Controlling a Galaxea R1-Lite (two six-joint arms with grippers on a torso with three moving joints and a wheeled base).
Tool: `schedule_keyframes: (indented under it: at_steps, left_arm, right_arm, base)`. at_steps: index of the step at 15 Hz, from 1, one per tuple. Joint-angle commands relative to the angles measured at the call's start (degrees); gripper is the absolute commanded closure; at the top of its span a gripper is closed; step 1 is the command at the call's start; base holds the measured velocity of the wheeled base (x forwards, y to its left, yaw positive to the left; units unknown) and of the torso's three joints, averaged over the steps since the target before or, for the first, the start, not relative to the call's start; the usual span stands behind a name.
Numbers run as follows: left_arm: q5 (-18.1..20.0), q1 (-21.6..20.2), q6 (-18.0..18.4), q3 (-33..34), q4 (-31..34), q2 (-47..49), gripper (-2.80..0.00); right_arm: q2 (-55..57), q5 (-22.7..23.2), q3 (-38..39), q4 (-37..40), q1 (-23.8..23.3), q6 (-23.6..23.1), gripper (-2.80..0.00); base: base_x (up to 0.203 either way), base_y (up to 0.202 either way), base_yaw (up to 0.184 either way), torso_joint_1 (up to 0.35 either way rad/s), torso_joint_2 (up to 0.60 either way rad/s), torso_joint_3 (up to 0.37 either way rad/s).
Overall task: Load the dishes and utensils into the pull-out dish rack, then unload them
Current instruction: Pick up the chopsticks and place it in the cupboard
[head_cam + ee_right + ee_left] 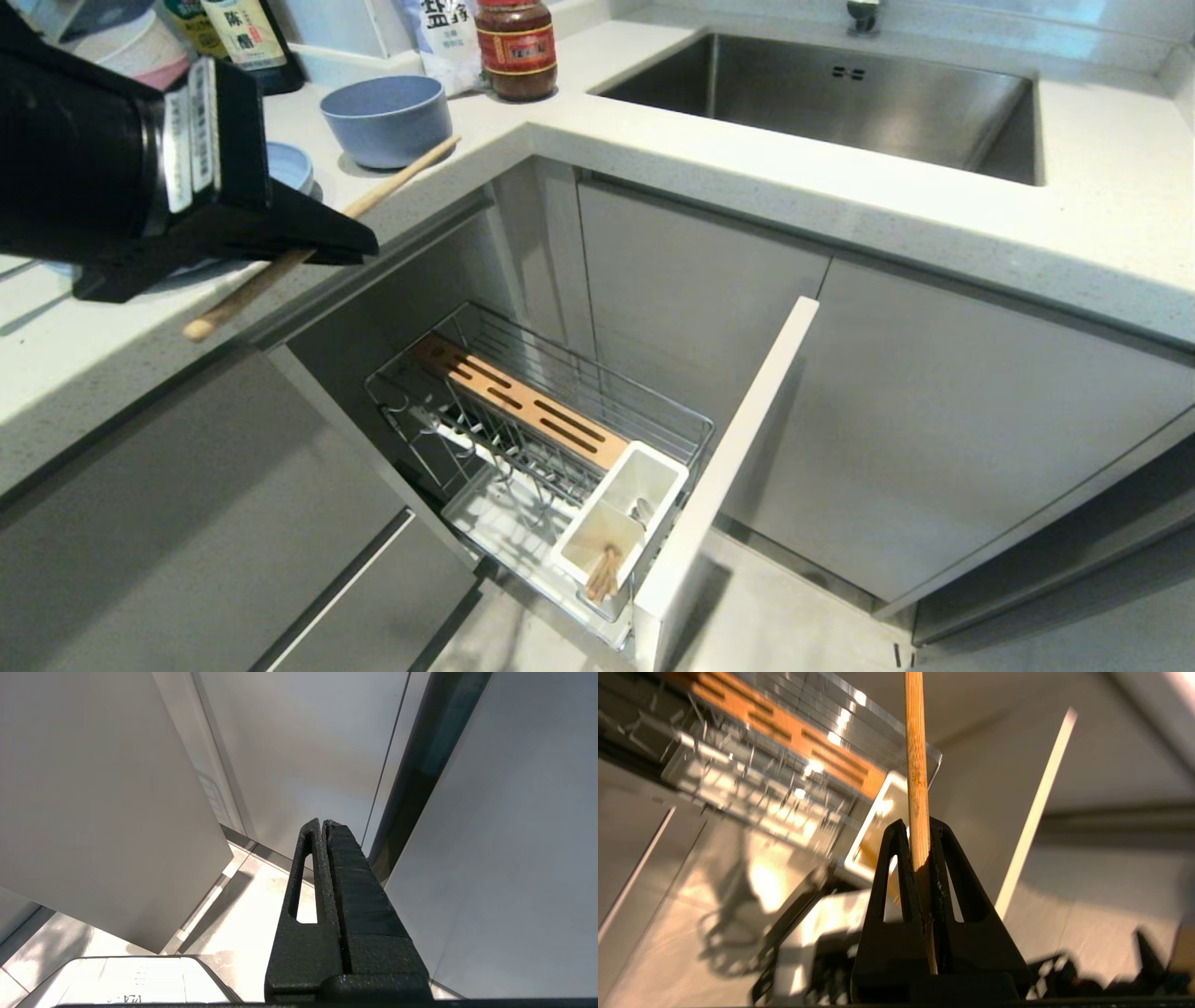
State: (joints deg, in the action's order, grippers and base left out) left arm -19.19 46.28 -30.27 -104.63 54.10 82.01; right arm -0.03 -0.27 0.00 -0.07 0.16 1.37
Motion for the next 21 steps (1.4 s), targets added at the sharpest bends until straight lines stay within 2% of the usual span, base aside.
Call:
schedule_keyframes:
  at_steps: [1,5,8,9,13,19,21]
  left_arm:
    - [2.4,0.2,2.6,0.2,5.1,1.4,0.00]
    - [9.5,0.2,10.9,0.4,16.5,3.3,0.00]
    - [10.2,0.2,15.7,4.7,17.7,4.7,0.00]
    - [10.2,0.2,18.6,7.0,17.6,4.9,0.00]
    - [10.1,0.2,28.9,16.4,13.2,5.6,0.00]
    - [6.6,0.6,37.5,28.1,1.4,10.8,0.00]
    - [6.2,0.6,38.0,28.3,0.1,13.8,0.00]
  right_arm:
    - [-0.2,0.0,0.1,0.0,0.0,0.0,0.00]
    - [-0.2,0.0,0.1,0.0,0.0,0.0,0.00]
    - [-0.2,0.0,0.1,0.0,0.0,0.0,0.00]
    - [-0.2,0.0,0.1,0.0,0.0,0.0,0.00]
    - [-0.2,0.0,0.1,0.0,0.0,0.0,0.00]
    - [-0.2,0.0,0.1,0.0,0.0,0.0,0.00]
    - [-0.2,0.0,0.1,0.0,0.0,0.0,0.00]
  base:
    - [0.000,0.000,0.000,0.000,0.00,0.000]
    - [0.000,0.000,0.000,0.000,0.00,0.000]
    - [0.000,0.000,0.000,0.000,0.00,0.000]
    - [0.000,0.000,0.000,0.000,0.00,0.000]
    - [0.000,0.000,0.000,0.000,0.00,0.000]
    - [0.000,0.000,0.000,0.000,0.00,0.000]
    - [0.000,0.000,0.000,0.000,0.00,0.000]
